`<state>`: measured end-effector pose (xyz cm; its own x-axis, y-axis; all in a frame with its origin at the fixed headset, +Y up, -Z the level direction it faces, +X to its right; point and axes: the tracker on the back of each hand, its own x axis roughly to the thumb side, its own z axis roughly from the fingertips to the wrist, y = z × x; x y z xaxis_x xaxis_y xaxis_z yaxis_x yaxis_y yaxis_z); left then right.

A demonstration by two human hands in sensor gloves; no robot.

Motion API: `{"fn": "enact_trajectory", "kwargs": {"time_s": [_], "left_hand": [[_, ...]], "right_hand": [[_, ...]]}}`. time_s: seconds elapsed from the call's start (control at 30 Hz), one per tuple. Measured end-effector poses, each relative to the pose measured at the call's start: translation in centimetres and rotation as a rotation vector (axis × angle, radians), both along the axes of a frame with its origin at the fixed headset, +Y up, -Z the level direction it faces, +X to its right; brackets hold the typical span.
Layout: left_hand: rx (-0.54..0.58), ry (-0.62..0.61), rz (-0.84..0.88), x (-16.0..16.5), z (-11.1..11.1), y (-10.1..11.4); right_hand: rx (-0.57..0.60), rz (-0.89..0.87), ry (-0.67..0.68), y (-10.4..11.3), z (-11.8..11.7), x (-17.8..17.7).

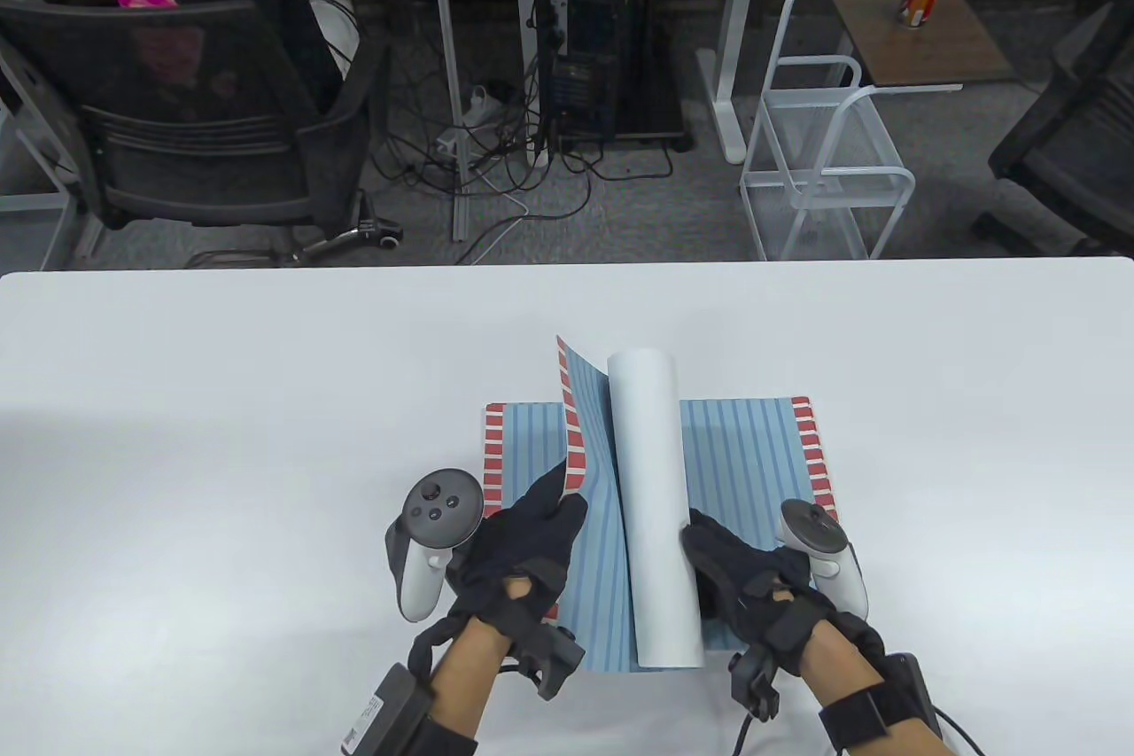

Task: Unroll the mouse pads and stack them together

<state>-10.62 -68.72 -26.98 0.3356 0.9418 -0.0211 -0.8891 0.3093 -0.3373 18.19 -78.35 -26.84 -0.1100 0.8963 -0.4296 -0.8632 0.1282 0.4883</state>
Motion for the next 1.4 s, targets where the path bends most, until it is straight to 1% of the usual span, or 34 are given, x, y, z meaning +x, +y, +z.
{"fn": "enact_trajectory", "kwargs": {"time_s": [0.27, 0.57, 0.8, 1.4], "left_hand": [[0.062, -0.048, -0.014, -0.1, -0.1, 1.2], [0.119, -0.093, 0.005, -0.4, 0.0, 2.7], [0.147, -0.102, 0.022, -0.8, 0.0, 3.6], [0.221, -0.144, 0.032, -1.4, 0.7, 6.2]], "right_hand": [[-0.024, -0.032, -0.015, -0.3, 0.0, 0.3], [-0.055, -0.01, -0.051, -0.8, -0.1, 0.8], [-0.069, -0.003, -0.063, -1.2, -0.2, 1.1], [-0.091, -0.02, -0.064, -1.0, 0.0, 1.3]]}}
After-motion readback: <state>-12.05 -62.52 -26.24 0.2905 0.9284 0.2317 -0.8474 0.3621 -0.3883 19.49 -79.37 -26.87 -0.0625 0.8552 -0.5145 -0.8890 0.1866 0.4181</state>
